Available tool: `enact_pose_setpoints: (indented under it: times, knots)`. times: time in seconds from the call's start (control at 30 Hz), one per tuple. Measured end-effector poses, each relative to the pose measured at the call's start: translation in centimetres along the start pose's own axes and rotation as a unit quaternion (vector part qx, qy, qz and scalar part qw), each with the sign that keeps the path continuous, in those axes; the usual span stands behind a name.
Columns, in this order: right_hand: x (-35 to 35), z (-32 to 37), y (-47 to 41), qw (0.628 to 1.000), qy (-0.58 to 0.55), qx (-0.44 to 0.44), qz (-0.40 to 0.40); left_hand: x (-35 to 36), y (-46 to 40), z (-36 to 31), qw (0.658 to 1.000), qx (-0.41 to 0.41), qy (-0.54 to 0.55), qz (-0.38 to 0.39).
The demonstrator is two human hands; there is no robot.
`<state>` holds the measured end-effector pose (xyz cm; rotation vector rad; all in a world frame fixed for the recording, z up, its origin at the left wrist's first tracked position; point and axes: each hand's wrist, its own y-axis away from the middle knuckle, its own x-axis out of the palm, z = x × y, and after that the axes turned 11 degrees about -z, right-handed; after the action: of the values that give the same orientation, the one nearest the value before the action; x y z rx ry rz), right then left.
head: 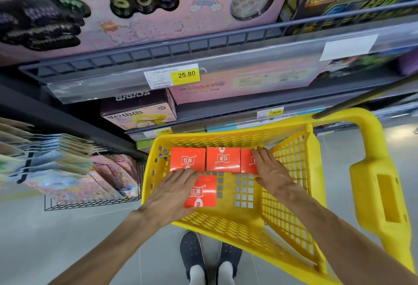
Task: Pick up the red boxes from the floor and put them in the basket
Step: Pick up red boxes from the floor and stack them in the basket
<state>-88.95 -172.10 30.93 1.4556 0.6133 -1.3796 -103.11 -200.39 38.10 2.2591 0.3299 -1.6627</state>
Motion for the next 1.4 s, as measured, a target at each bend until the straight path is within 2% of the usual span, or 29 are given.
enact_pose_setpoints:
  times: [0.33,0.43,0.57,0.7,0.87,0.97,1.1,1.27,1.4]
  knots:
    - [1.3,-0.2,-0.1,0.999,-0.031,0.027,-0.011,3.9,-0.5,3.2,0.989,-0.061,-0.120,0.053]
    - [1.6,-0.5,-0.2,0.999,-0.035,0.023,-0.014,4.3,-0.3,3.1,0.988,-0.079,-0.123,0.053]
    - [1.5,-0.5,0.3,1.000,-0.026,0.012,0.000,4.3,0.1,3.3,0.990,-0.062,-0.115,0.055]
    - [-1.0,-0.2,1.1,0.999,-0.041,0.002,0.008,2.3,-0.1,3.2,0.996,-0.040,-0.074,0.019]
    - [-8.9,1.0,4.4,0.998,-0.046,-0.020,-0.044,-4.2,-1.6,0.6,0.999,0.030,-0.019,-0.035]
    - [-15.9,1.3,8.2,0.994,-0.059,-0.014,-0.086,-10.3,-2.8,-2.4,0.995,0.075,0.022,-0.054]
    - [-26.4,0.7,15.9,0.987,-0.064,0.017,-0.150,-19.6,-4.0,-7.7,0.984,0.146,0.010,-0.098]
    - [-38.3,-3.0,27.7,0.968,-0.055,0.083,-0.230,-30.9,-6.2,-19.4,0.953,0.263,0.030,-0.147]
    - [-45.3,-7.8,37.6,0.952,-0.021,0.144,-0.270,-35.5,-10.0,-30.6,0.919,0.357,0.034,-0.161]
